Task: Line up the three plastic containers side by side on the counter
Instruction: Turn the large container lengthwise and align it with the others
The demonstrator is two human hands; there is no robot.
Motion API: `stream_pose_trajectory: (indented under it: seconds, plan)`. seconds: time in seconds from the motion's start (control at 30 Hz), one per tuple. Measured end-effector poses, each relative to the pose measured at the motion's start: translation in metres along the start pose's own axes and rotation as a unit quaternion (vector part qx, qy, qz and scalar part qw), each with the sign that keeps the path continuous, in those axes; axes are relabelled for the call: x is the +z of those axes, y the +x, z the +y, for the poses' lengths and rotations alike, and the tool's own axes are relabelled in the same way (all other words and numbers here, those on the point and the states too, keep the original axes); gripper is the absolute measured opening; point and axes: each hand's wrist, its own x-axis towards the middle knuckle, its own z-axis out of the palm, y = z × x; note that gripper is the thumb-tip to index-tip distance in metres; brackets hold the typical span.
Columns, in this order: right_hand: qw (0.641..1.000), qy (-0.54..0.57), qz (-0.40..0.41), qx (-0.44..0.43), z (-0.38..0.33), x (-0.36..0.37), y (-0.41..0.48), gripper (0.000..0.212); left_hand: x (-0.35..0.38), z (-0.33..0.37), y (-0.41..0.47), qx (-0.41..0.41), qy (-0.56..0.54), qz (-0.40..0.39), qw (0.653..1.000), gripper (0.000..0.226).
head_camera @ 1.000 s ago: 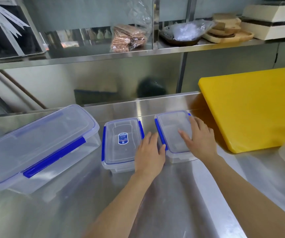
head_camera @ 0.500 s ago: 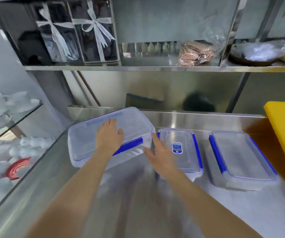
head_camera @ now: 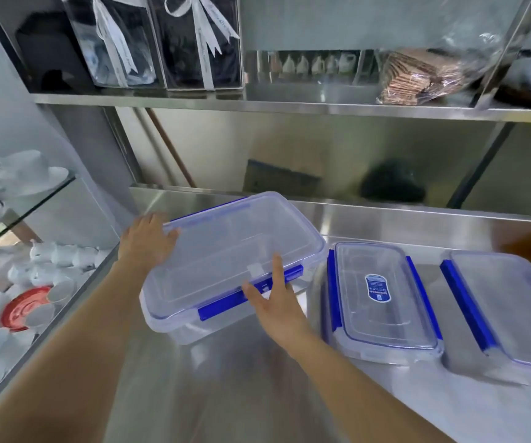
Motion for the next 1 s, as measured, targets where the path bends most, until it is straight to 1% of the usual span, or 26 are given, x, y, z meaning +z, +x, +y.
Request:
stream_pose_trajectory:
  seconds: [0.1, 0.2, 0.3, 0.37, 0.4, 0.43, 0.47, 0.53, 0.57, 0.67, 0.7, 0.73, 0.77, 0.8, 0.83, 0.9, 0.93, 0.97, 1.0]
  plan:
    - [1.000, 0.011, 0.013, 0.016, -0.002, 0.008, 0.003, 0.078, 0.006, -0.008, 0.012, -0.008, -0.003, -0.044, 0.999, 0.049]
    - [0.997, 0.048, 0.033, 0.043, -0.007, 0.015, 0.005, 0.084, 0.004, -0.013, 0.017, -0.009, -0.039, -0.071, 0.997, 0.049]
    - [0.994, 0.079, 0.056, 0.048, -0.004, 0.016, 0.008, 0.087, -0.009, -0.014, 0.017, -0.009, -0.078, -0.127, 0.989, 0.046]
    - [0.992, 0.106, 0.061, 0.038, 0.001, 0.009, 0.016, 0.088, -0.020, -0.015, 0.015, -0.011, -0.062, -0.167, 0.984, 0.043]
    - [0.991, 0.115, 0.062, 0.036, 0.003, 0.004, 0.020, 0.088, -0.025, -0.015, 0.012, -0.008, -0.032, -0.190, 0.981, 0.046]
    - [0.990, 0.121, 0.064, 0.033, 0.004, -0.001, 0.024, 0.087, -0.028, -0.015, 0.007, -0.004, -0.006, -0.220, 0.975, 0.050]
    - [0.990, 0.122, 0.068, 0.031, 0.003, -0.007, 0.027, 0.084, -0.030, -0.015, 0.002, -0.004, -0.007, -0.253, 0.967, 0.049]
    - [0.990, 0.109, 0.083, 0.027, 0.004, -0.019, 0.033, 0.077, -0.033, -0.012, -0.016, -0.005, -0.072, -0.314, 0.947, 0.038]
    - [0.991, 0.092, 0.093, 0.025, 0.005, -0.026, 0.036, 0.073, -0.033, -0.009, -0.024, 0.002, -0.097, -0.338, 0.936, 0.036]
    - [0.994, 0.013, 0.102, 0.038, 0.001, -0.045, 0.038, 0.063, -0.036, 0.007, -0.047, 0.039, -0.101, -0.390, 0.914, 0.045]
    - [0.994, -0.016, 0.099, 0.037, 0.001, -0.049, 0.039, 0.063, -0.037, 0.012, -0.054, 0.034, -0.099, -0.414, 0.904, 0.053]
    - [0.994, -0.038, 0.101, 0.034, 0.002, -0.052, 0.038, 0.063, -0.037, 0.014, -0.057, 0.023, -0.092, -0.438, 0.894, 0.066]
    - [0.992, -0.050, 0.112, 0.028, 0.002, -0.053, 0.037, 0.065, -0.040, 0.017, -0.060, 0.014, -0.085, -0.458, 0.885, 0.081]
    - [0.990, -0.052, 0.132, 0.024, 0.002, -0.055, 0.034, 0.066, -0.039, 0.015, -0.059, 0.006, -0.081, -0.471, 0.879, 0.089]
    - [0.987, -0.047, 0.155, 0.014, 0.002, -0.055, 0.032, 0.066, -0.039, 0.015, -0.060, 0.003, -0.083, -0.475, 0.876, 0.088]
    - [0.982, -0.033, 0.186, -0.003, 0.001, -0.052, 0.025, 0.063, -0.038, 0.016, -0.057, 0.011, -0.114, -0.453, 0.884, 0.065]
    - [0.981, -0.032, 0.192, -0.010, 0.001, -0.050, 0.021, 0.062, -0.037, 0.017, -0.057, 0.024, -0.156, -0.428, 0.890, 0.053]
    - [0.980, -0.035, 0.194, -0.016, 0.001, -0.047, 0.017, 0.062, -0.035, 0.018, -0.057, 0.026, -0.210, -0.394, 0.894, 0.045]
    - [0.980, -0.039, 0.194, -0.019, 0.001, -0.045, 0.013, 0.063, -0.032, 0.019, -0.059, 0.021, -0.264, -0.366, 0.892, 0.049]
